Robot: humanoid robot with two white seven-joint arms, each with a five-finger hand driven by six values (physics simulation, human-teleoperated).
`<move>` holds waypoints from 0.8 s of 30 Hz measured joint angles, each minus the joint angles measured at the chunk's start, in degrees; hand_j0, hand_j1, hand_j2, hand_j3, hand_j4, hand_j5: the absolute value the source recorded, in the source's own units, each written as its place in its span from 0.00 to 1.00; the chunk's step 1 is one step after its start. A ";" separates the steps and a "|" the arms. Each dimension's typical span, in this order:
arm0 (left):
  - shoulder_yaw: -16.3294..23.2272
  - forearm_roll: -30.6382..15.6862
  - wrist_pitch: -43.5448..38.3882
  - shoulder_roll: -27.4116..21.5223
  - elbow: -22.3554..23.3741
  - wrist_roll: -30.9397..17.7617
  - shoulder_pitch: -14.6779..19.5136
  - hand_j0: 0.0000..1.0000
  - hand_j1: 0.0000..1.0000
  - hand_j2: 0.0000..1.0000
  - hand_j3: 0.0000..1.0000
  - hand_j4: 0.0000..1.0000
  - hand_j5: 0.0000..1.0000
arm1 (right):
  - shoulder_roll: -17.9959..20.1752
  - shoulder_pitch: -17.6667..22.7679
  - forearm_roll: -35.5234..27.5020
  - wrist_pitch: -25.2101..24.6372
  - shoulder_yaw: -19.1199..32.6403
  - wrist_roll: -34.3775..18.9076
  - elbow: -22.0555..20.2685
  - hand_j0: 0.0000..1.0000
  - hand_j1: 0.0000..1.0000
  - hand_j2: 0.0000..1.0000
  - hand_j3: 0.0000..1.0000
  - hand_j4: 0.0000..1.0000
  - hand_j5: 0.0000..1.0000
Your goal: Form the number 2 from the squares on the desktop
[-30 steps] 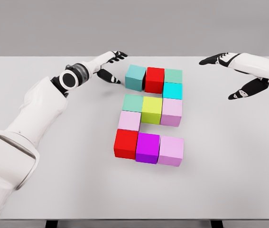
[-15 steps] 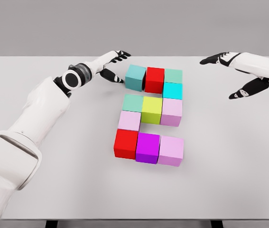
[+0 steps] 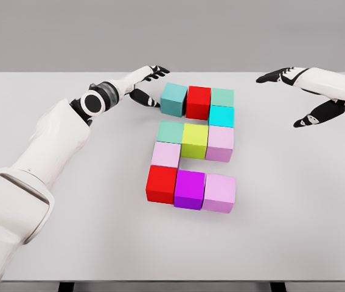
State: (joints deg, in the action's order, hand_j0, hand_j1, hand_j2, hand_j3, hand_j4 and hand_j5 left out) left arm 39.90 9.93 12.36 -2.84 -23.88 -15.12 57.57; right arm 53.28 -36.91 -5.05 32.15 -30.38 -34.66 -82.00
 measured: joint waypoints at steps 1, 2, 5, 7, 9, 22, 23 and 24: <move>0.03 0.03 0.02 0.00 -0.01 0.00 0.00 0.89 0.89 0.89 0.89 0.89 0.89 | 0.00 0.00 0.00 0.00 0.01 -0.01 0.00 1.00 1.00 1.00 1.00 1.00 1.00; 0.04 0.05 0.05 0.00 -0.04 -0.01 0.00 0.89 0.89 0.89 0.89 0.89 0.89 | 0.00 0.00 0.00 0.00 -0.01 0.00 0.00 1.00 1.00 1.00 1.00 1.00 1.00; 0.07 0.08 0.18 0.00 -0.10 -0.03 -0.09 0.89 0.89 0.89 0.89 0.89 0.89 | 0.00 0.00 0.00 0.00 0.01 0.00 0.00 1.00 1.00 1.00 1.00 1.00 1.00; 0.08 0.09 0.27 0.00 -0.12 -0.06 -0.18 0.89 0.89 0.89 0.89 0.89 0.89 | 0.00 0.00 0.00 0.00 0.00 0.00 0.01 1.00 1.00 1.00 1.00 1.00 1.00; 0.09 0.10 0.46 -0.03 -0.13 -0.08 -0.26 0.89 0.89 0.89 0.89 0.89 0.89 | 0.00 0.00 0.00 0.00 -0.01 0.00 0.01 1.00 1.00 1.00 1.00 1.00 1.00; 0.10 0.12 1.23 -0.09 -0.76 -0.27 -0.44 0.89 0.89 0.89 0.89 0.89 0.89 | 0.00 0.09 0.00 0.00 -0.05 0.00 0.01 1.00 1.00 1.00 1.00 1.00 1.00; 0.10 0.12 1.22 -0.09 -0.87 -0.27 -0.44 0.90 0.90 0.90 0.90 0.90 0.90 | 0.00 0.09 0.00 0.00 -0.03 0.00 0.01 1.00 1.00 1.00 1.00 1.00 1.00; 0.09 0.12 1.24 -0.09 -0.96 -0.28 -0.44 0.89 0.89 0.89 0.89 0.89 0.89 | 0.00 0.00 0.00 0.00 -0.03 0.01 0.01 1.00 1.00 1.00 1.00 1.00 1.00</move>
State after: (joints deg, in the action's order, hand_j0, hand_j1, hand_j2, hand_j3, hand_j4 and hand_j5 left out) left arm 39.99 10.05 13.59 -2.92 -24.84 -15.40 57.13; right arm 53.28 -36.91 -5.06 32.15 -30.41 -34.66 -81.99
